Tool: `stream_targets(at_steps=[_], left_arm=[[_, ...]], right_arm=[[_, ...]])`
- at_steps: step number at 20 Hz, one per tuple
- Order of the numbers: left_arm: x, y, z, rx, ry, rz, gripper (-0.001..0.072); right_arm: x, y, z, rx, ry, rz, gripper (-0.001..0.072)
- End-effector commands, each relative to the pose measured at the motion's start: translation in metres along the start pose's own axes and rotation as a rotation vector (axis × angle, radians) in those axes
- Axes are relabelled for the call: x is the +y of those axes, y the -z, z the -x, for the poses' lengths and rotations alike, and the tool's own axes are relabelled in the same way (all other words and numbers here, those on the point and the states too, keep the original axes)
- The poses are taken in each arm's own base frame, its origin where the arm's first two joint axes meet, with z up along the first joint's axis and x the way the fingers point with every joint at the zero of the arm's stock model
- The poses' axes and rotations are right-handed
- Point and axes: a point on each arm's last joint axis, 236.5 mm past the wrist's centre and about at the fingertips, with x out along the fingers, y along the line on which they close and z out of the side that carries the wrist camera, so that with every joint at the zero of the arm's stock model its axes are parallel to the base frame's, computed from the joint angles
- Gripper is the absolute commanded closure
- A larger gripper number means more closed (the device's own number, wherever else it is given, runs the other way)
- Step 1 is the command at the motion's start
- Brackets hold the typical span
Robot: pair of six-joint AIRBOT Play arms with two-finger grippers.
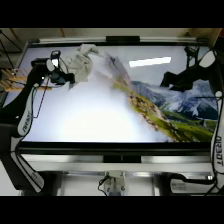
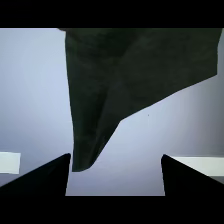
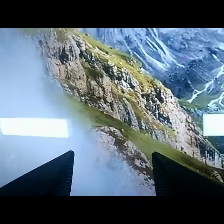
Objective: Fold the shirts.
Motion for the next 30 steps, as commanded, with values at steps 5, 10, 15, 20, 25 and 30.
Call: stream_targets(at_steps=[5, 10, 15, 20, 25, 30], left_arm=[[-0.001, 0.004, -0.045, 0.03, 0.059, 0.084, 0.0487], [-0.028, -0.009, 0.004, -0.005, 0.119, 0.036, 0.0674], [-0.137, -0.051, 0.236, -0.407, 0.242, -0.272, 0.0674], [-0.245, 0.026, 0.436, -0.656, 0.503, -0.422, 0.0674], [-0.329, 0.113, 0.387, -0.447, 0.609, -0.53, 0.0674], [-0.37, 0.195, 0.211, -0.072, 0.539, -0.5, 0.0433]], right_arm=[[0.004, 0.013, -0.002, 0.057, -0.019, -0.004, 0.0118], [0.004, 0.022, 0.003, 0.092, -0.016, 0.017, 0.0119], [0.018, 0.018, 0.09, -0.107, 0.014, 0.131, 0.0119], [0.023, 0.048, 0.235, -0.455, 0.129, 0.223, 0.0119], [0.011, 0.116, 0.317, -0.607, 0.231, 0.225, 0.0119], [0.002, 0.16, 0.303, -0.455, 0.231, 0.154, 0.0119]])
